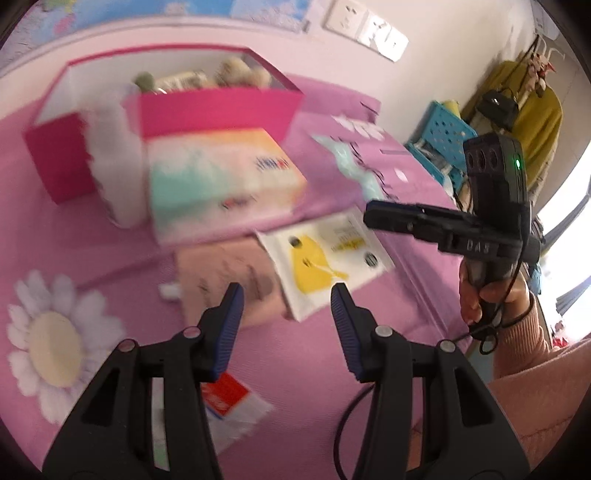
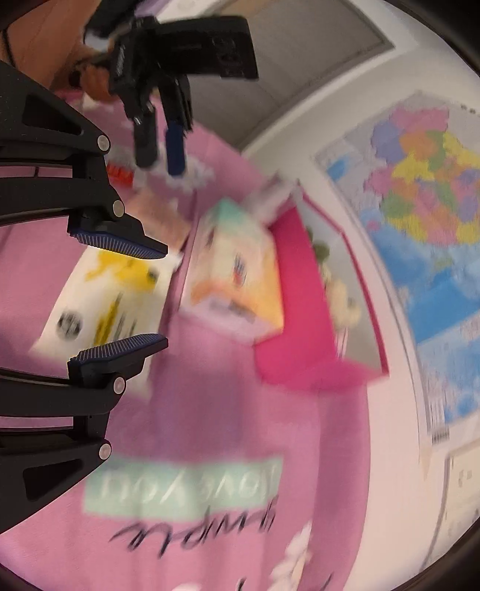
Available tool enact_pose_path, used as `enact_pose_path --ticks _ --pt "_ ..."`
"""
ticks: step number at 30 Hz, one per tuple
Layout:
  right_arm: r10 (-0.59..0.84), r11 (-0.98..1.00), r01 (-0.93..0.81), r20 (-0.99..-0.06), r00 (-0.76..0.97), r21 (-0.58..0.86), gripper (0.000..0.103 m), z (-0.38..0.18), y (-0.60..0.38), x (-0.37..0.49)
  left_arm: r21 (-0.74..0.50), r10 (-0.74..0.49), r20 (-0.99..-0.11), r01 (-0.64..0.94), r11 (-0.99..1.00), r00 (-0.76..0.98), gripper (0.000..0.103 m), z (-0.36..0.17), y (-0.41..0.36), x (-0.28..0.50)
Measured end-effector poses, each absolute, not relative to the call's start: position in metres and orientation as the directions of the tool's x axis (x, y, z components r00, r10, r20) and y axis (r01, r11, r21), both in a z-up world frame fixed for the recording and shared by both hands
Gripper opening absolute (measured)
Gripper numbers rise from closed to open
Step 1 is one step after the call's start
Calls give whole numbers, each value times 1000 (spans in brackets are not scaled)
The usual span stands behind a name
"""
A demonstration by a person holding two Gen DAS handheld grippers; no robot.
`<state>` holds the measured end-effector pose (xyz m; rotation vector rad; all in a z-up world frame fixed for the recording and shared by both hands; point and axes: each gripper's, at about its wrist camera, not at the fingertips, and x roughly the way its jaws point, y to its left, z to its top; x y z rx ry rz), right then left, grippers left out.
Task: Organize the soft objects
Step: 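Move the right gripper back to the yellow-and-white wet wipes pack, then close the right gripper on the wet wipes pack edge and lift it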
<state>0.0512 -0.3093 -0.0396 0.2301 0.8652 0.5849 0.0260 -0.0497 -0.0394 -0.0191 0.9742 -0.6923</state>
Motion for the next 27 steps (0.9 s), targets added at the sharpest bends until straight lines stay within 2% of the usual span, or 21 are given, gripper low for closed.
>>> enact_pose_path --ticks 7,17,18,20,22,27 --pt "527 850 -300 -684 505 433 43 -61 -334 39 -314 -552 -773 569 760 311 51 -53 -75 17" --pt "551 834 -303 -680 484 460 43 -73 -330 33 -311 -533 -798 567 763 279 51 -65 -87 19" --pt "553 833 -306 -679 483 461 41 -74 -329 33 -316 -533 -800 563 764 276 51 -66 -87 20" --pt "540 842 -303 -683 492 447 27 -73 -328 33 -323 -534 -800 556 766 272 51 -68 -88 22" --pt "518 856 -296 -694 501 425 20 -74 -330 33 -335 -539 -799 548 767 266 51 -69 -87 23" --pt "515 857 -301 -689 510 418 15 -73 -334 31 -360 -539 -806 521 774 245 52 -76 -89 32"
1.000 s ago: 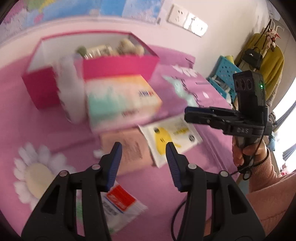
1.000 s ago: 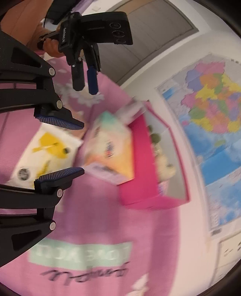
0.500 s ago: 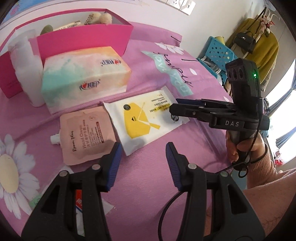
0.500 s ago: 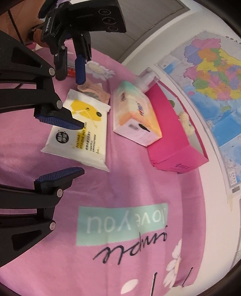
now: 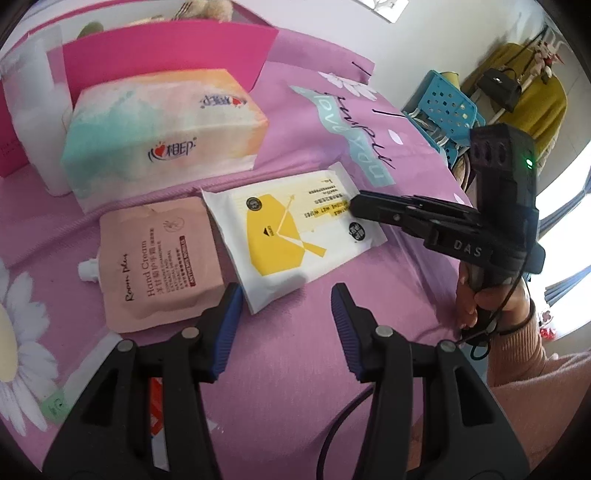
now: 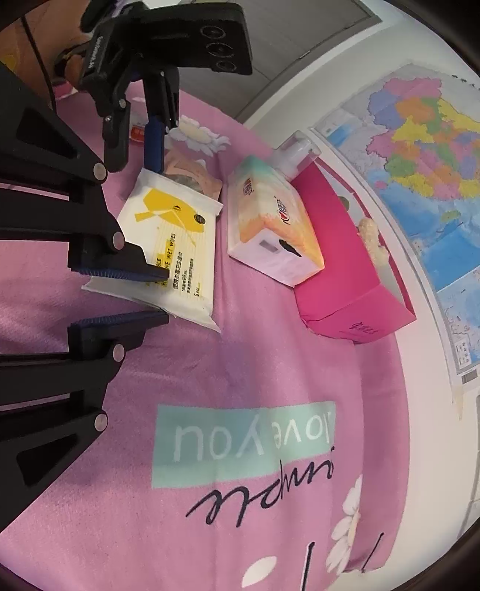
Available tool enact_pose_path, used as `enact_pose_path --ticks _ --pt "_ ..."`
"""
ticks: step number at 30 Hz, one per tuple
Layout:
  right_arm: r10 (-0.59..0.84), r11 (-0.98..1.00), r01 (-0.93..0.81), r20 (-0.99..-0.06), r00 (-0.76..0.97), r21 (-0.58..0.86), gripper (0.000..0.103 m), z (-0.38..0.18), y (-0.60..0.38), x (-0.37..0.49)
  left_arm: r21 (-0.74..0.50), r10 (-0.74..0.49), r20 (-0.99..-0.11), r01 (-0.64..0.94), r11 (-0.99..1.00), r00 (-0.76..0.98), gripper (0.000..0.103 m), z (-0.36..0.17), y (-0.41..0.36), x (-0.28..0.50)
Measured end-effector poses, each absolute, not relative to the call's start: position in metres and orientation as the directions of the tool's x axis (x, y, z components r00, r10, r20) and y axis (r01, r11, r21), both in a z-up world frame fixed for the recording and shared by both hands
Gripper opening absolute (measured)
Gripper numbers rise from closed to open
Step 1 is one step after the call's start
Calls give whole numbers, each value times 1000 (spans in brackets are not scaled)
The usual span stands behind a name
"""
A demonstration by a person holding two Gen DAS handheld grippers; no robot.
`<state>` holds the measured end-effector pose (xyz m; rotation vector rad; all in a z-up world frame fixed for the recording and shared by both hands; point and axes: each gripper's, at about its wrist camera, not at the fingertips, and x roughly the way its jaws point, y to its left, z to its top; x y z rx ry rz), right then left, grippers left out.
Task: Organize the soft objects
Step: 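Close the right gripper on the wet wipes pack edge and lift it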
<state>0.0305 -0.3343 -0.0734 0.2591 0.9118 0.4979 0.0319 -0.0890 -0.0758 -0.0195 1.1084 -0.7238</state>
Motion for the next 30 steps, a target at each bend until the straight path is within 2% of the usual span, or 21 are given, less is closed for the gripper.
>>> enact_pose_path --ticks 7,11,16,19,22,30 --pt "508 861 -287 -686 520 420 13 -73 -341 32 -388 -554 -797 500 774 240 55 -76 -93 41" --pt "582 811 -281 -659 476 513 24 -79 -343 35 -404 -565 -791 492 771 235 57 -76 -94 44" --pt "579 813 -289 -656 485 505 23 -77 -340 31 -413 -570 -786 484 772 239 57 -76 -94 44" --pt "577 814 -285 -655 488 506 22 -77 -338 30 -408 -566 -785 478 778 251 51 -75 -94 42" --pt "572 817 -281 -652 497 503 22 -74 -339 29 -417 -577 -778 482 771 250 51 -72 -95 38" --pt "594 801 -323 -608 526 504 22 -47 -342 26 -397 -593 -744 509 764 309 51 -42 -86 27"
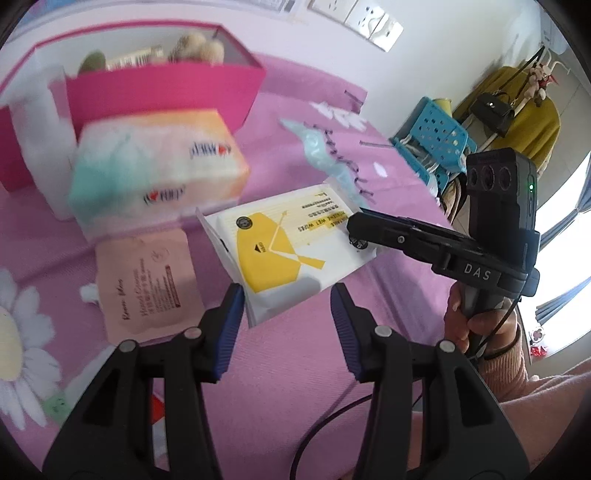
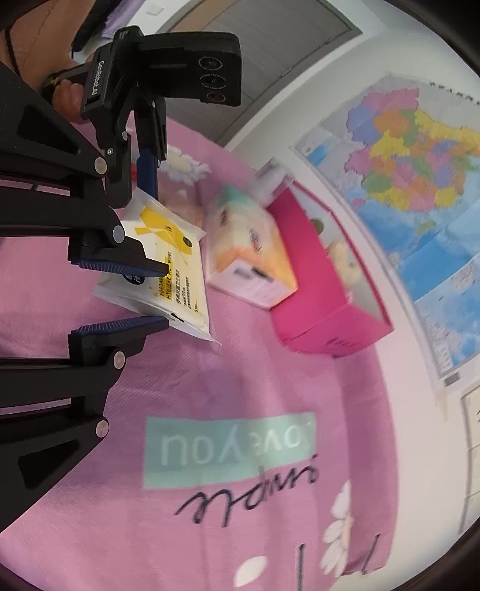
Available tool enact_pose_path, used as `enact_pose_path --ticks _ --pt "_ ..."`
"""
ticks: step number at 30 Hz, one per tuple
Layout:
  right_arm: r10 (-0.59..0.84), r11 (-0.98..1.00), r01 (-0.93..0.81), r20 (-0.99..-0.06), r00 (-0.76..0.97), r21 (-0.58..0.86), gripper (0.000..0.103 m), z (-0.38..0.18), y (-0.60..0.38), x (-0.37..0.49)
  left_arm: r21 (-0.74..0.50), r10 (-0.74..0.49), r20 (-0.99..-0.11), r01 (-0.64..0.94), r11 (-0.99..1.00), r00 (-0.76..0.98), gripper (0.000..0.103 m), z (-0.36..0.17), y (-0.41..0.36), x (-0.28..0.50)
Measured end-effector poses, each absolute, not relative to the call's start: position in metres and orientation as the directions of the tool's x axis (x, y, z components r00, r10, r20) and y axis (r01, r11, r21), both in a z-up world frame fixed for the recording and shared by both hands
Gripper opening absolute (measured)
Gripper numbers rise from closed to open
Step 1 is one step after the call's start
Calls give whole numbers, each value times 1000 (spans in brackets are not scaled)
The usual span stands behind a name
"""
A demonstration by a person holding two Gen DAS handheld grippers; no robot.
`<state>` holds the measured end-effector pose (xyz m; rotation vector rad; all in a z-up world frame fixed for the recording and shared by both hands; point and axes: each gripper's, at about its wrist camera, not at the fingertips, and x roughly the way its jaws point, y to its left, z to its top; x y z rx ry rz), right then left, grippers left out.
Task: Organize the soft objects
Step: 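Carry the wet wipes pack into the pink box and open the right gripper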
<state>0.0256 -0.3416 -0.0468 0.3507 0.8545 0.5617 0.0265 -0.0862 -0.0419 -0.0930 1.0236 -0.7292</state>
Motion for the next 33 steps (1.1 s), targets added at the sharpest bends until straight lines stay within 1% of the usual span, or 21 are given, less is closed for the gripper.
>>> enact_pose_path --ticks 9,17,27,33 --pt "643 763 -415 -519 563 496 22 0 -332 39 -345 -590 -688 524 779 423 51 9 -69 34" --pt "672 737 -472 -452 586 483 22 33 -322 69 -297 -558 -670 512 806 490 51 37 -63 58" --pt "680 730 -501 -418 603 464 22 53 -311 103 -252 -521 -657 492 833 546 51 56 -58 88" --pt "689 720 -503 -407 599 478 22 56 -310 125 -229 -499 -659 482 846 563 51 61 -60 106"
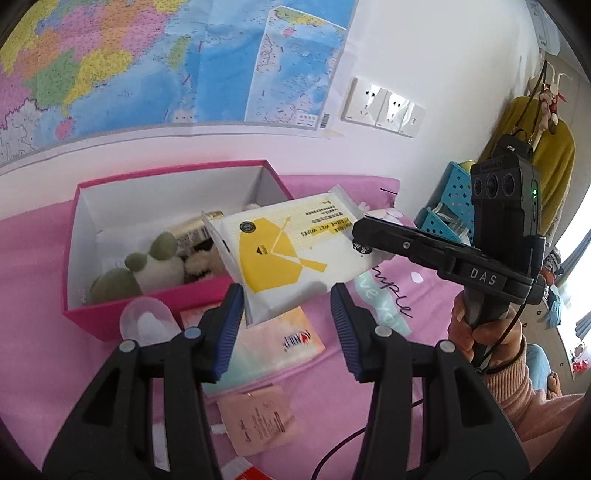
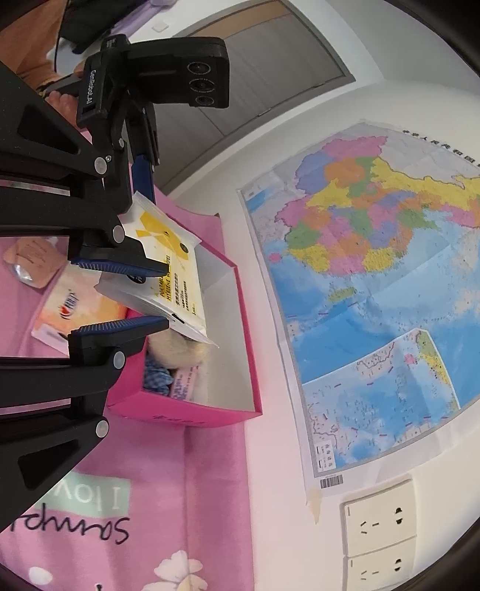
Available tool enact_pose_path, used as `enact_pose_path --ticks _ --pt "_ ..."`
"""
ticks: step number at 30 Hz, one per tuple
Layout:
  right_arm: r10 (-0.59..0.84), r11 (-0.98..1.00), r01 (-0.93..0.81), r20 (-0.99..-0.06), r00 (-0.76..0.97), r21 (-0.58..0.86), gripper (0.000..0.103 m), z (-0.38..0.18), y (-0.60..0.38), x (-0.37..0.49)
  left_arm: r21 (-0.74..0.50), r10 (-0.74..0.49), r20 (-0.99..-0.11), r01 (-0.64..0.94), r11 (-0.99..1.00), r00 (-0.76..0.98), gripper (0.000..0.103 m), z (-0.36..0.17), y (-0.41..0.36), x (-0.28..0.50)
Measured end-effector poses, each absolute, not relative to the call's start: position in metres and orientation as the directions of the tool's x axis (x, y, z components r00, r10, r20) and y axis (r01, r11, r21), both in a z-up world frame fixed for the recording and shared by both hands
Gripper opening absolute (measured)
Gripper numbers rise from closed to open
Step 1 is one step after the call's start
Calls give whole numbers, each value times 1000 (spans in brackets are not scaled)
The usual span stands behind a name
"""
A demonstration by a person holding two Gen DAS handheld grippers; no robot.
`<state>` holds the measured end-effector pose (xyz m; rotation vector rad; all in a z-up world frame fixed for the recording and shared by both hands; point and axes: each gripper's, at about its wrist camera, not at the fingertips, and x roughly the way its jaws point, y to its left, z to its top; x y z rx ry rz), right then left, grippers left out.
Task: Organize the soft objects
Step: 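Carry the wet wipes pack into the pink box and open the right gripper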
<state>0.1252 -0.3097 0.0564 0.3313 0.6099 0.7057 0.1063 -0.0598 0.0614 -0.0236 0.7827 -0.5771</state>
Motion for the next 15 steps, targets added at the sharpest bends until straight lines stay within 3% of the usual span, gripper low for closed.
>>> enact_pose_path --ticks 15 --pt "678 729 -478 -424 601 490 22 61 -304 176 -220 -456 -699 442 870 551 51 61 -65 165"
